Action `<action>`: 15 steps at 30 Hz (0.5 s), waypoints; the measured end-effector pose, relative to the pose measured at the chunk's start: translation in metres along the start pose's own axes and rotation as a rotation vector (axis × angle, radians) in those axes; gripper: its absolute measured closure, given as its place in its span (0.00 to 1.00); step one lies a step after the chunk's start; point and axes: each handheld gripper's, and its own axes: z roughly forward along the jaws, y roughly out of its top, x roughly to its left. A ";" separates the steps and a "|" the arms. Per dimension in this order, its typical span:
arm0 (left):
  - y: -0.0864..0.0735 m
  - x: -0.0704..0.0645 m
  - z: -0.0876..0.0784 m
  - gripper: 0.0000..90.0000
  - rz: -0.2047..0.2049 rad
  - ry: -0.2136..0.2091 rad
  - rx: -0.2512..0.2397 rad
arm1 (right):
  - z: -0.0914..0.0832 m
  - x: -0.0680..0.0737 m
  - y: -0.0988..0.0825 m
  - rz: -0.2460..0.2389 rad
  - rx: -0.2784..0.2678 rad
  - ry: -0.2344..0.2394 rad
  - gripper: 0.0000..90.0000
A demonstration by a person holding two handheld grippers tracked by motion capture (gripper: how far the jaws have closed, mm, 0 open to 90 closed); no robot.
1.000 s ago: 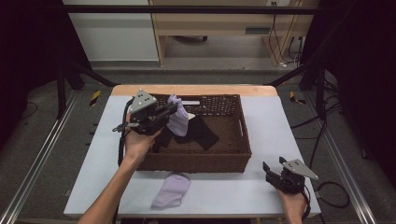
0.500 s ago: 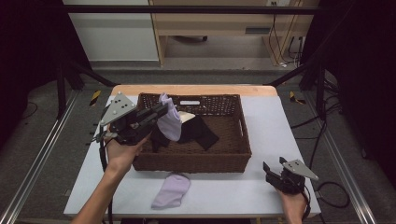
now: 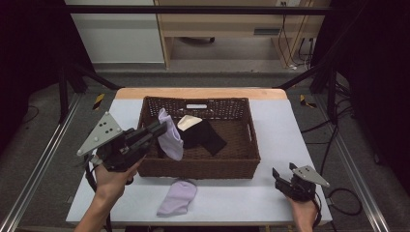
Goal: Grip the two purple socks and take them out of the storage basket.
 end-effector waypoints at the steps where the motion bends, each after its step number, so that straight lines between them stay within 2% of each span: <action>1: -0.002 -0.001 -0.002 0.94 0.001 -0.004 0.002 | 0.000 0.000 0.000 -0.004 -0.001 0.001 0.36; 7: -0.022 -0.009 -0.014 0.94 0.005 -0.026 0.022 | -0.001 0.000 0.000 -0.005 0.002 0.002 0.36; 13: -0.045 -0.011 -0.019 0.94 -0.003 -0.034 0.076 | -0.001 0.001 0.000 -0.007 0.002 0.002 0.36; 15: -0.053 -0.011 -0.019 0.94 -0.018 -0.034 0.092 | -0.001 0.001 -0.001 -0.006 0.002 0.001 0.36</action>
